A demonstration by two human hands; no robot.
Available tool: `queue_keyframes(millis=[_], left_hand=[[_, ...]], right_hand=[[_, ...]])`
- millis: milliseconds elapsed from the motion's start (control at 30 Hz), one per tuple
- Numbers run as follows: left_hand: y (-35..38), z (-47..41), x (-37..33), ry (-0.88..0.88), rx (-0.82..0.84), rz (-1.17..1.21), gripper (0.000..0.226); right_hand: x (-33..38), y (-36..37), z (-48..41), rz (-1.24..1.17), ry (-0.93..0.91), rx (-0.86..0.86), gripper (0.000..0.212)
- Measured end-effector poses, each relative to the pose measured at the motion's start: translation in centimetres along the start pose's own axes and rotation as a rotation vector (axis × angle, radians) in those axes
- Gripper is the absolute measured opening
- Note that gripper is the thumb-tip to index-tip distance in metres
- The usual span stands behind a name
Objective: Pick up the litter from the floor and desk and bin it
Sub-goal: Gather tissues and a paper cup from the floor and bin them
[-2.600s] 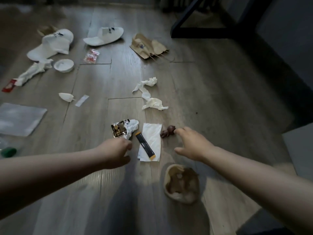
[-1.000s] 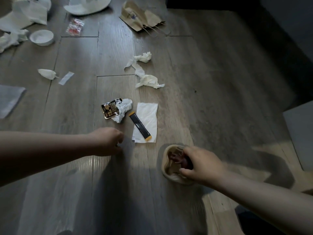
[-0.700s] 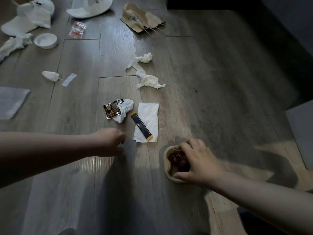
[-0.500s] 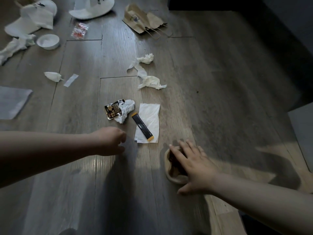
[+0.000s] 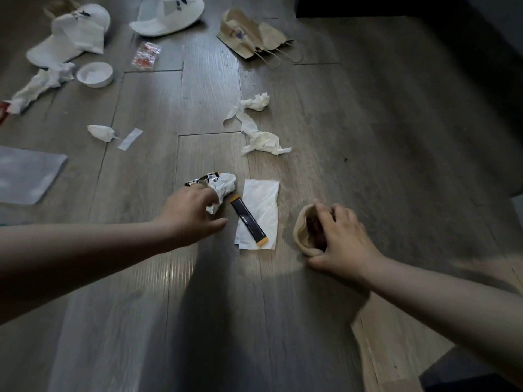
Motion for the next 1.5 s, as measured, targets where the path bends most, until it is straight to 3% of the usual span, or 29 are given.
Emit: queue_keyframes(millis=[133, 267, 733, 1067, 1500], left_hand=[[0.6, -2.1, -0.4, -0.191, 0.064, 0.064, 0.084], [1.9, -4.3, -1.1, -0.321, 0.119, 0.130, 0.112], [5.1, -5.9, -5.4, -0.499, 0.346, 0.193, 0.143], [6.5, -5.8, -5.8, -0.503, 0.344, 0.069, 0.145], [5.7, -5.0, -5.1, -0.394, 0.077, 0.001, 0.107]], right_hand=[[-0.3, 0.8, -0.8, 0.080, 0.009, 0.064, 0.125], [-0.6, 1.6, -0.8, 0.100, 0.021, 0.075, 0.129], [-1.2, 2.4, -1.1, 0.081, 0.027, 0.040, 0.129], [-1.3, 2.4, -1.2, 0.089, 0.022, 0.040, 0.129], [-1.3, 2.5, -1.1, 0.103, 0.017, 0.023, 0.130]])
Point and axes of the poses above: each hand's wrist, its own z-axis away from the middle knuckle, its own y-axis out of the palm, x = y × z, the point moved 2 cm from there along -z, towards the middle knuckle, and after that the axes turned 13 degrees about -y, right-handed, at the moved point
